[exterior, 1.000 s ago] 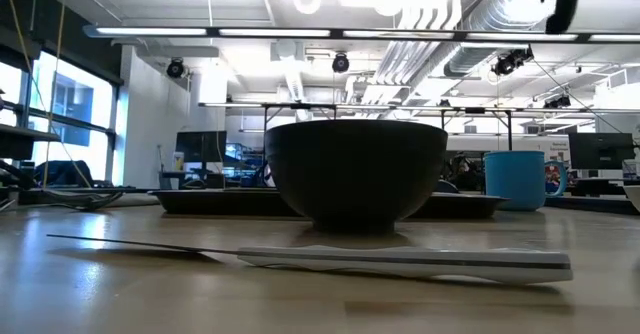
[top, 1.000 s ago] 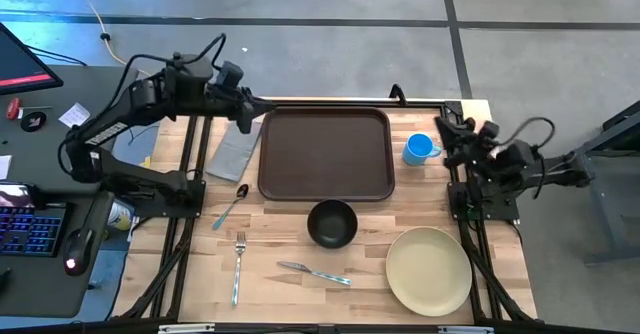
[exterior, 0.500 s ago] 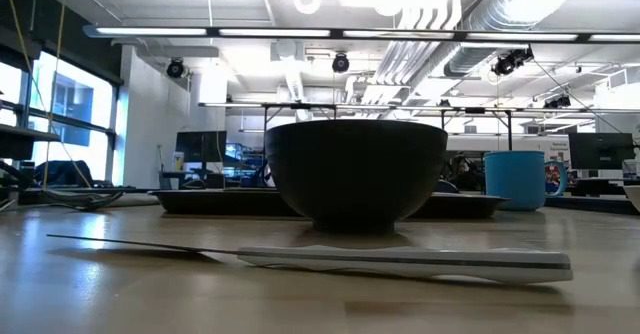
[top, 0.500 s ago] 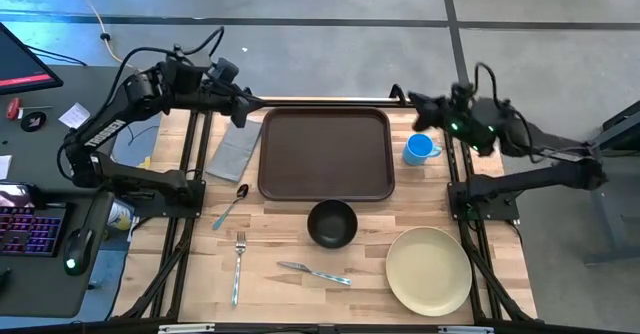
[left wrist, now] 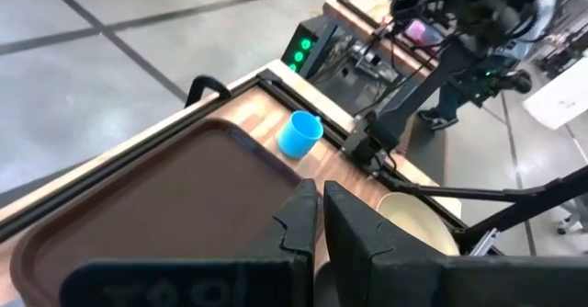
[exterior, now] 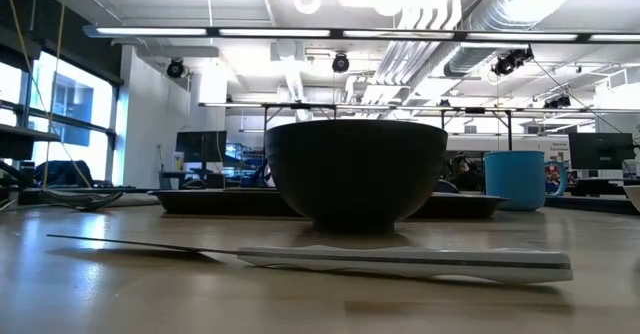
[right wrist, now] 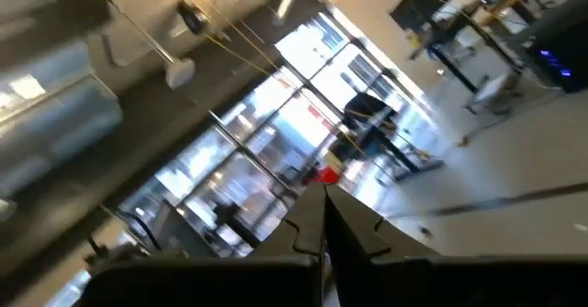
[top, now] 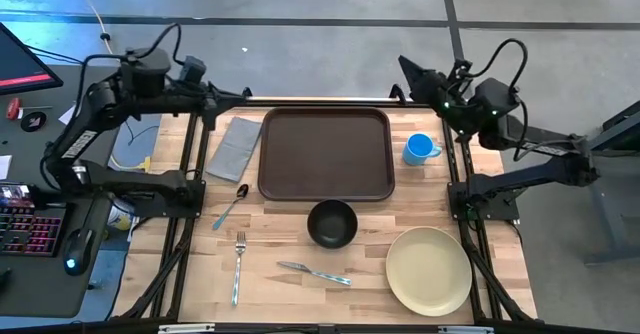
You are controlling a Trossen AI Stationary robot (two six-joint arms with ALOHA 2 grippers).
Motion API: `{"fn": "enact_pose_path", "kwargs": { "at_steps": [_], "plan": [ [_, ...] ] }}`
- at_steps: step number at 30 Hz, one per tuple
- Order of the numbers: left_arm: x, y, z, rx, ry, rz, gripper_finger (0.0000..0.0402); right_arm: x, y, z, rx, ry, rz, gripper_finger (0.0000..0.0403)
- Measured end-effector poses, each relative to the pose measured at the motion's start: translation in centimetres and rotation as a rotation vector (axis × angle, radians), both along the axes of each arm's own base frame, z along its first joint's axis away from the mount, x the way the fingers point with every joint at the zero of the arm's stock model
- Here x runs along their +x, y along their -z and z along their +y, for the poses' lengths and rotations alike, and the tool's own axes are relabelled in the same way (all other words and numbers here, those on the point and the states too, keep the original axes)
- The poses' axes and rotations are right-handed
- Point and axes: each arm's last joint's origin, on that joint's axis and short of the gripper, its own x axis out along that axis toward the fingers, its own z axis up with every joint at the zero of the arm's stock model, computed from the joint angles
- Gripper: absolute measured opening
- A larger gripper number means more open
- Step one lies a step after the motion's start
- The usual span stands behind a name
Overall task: Set up tray
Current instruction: Put the blue cup on the brown tray
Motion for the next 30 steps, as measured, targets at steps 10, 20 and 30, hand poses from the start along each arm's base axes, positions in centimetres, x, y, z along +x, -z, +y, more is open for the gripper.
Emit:
{"fn": "enact_pose_path", "kwargs": {
  "at_steps": [10, 20, 30],
  "plan": [
    [-0.5, -0.2, 0.2, -0.036, -0.152, -0.03, 0.0058, -0.2, 0.8, -1.2, -0.021, 0.079, 0.133, 0.0],
    [-0.3, 0.0, 0.3, -0.067, -0.184, -0.025, 0.0058, 0.0, 5.2, -5.1, 0.42, -0.082, 0.81, 0.0066],
    [0.1, 0.2, 0.5, -0.08, -0.187, -0.014, 0.0058, 1.5, 11.6, -9.4, 0.945, -0.045, 1.19, 0.0202]
  ]
}}
